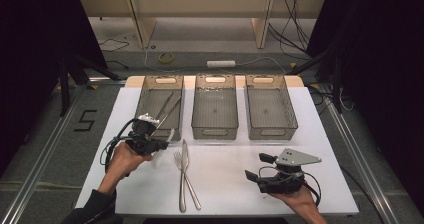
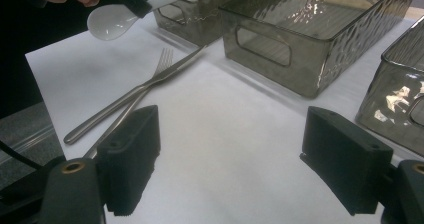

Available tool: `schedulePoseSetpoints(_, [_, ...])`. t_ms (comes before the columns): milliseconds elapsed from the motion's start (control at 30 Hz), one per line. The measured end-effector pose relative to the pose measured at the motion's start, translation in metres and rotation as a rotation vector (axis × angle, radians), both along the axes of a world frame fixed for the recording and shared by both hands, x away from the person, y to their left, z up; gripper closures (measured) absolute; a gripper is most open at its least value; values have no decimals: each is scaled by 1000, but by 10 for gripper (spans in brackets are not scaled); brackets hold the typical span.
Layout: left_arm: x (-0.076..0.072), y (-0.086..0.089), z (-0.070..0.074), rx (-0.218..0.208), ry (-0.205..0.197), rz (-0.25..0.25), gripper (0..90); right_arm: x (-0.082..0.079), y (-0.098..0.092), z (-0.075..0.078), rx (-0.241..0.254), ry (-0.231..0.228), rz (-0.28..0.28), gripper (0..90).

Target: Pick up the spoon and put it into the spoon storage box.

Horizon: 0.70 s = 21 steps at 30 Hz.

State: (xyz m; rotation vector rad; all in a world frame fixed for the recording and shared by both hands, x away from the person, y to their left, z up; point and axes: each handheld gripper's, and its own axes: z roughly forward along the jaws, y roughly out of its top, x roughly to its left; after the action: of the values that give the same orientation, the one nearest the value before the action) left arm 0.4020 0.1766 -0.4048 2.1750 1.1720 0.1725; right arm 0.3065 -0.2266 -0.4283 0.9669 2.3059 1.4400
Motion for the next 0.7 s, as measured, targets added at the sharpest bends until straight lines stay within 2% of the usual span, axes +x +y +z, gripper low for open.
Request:
schedulePoseSetpoints(233, [7,-18,11,-10,-55,-26,848,1,-1,0,1,1,-4,241])
schedulePoseSetpoints(700, [27,-31,21,-41,-119,-25,848,1,-1,-1,5,0,-8,241])
